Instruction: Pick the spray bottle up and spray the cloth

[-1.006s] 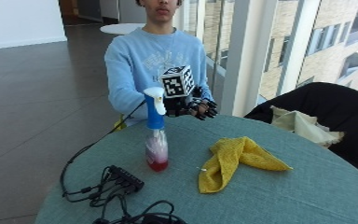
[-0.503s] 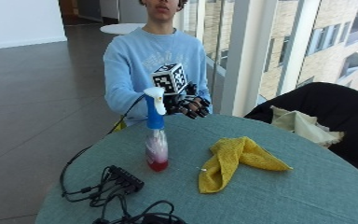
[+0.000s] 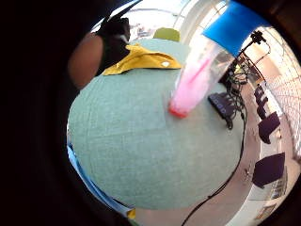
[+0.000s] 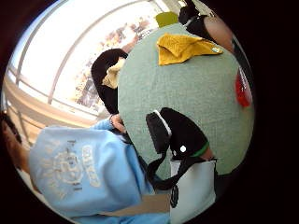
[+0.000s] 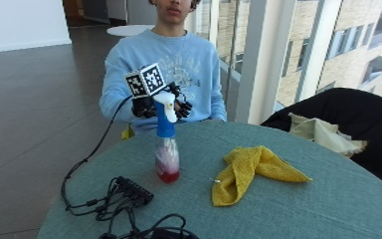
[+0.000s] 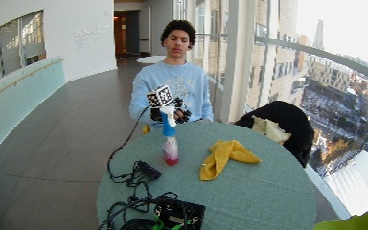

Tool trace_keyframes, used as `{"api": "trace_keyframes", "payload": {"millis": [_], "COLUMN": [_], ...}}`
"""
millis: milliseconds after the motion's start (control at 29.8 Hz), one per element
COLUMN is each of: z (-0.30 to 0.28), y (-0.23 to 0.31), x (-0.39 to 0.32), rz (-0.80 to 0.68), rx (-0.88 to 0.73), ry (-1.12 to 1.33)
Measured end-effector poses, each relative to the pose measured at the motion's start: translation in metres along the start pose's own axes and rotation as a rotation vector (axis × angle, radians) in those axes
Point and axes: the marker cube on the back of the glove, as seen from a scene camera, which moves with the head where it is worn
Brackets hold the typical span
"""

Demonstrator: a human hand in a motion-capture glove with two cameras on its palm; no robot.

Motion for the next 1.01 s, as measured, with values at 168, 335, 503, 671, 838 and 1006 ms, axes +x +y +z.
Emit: {"api": "trace_keyframes", "payload": {"millis": [168, 335, 503, 671, 838, 1006], "z": [-0.008, -0.017, -0.026, -0.025, -0.016, 0.001], "y": [0.027, 0.037, 0.033, 0.013, 0.0, -0.026], "x": [0.016, 0.032, 0.054, 0.077, 0.092, 0.107], "rz": [0.129, 0.284, 0.342, 0.459, 0.429, 0.473], "rx": [0.033, 0.057, 0.155, 0.269, 0.254, 0.284], "ry": [-0.029, -0.166, -0.315, -0.499, -0.604, -0.71]}}
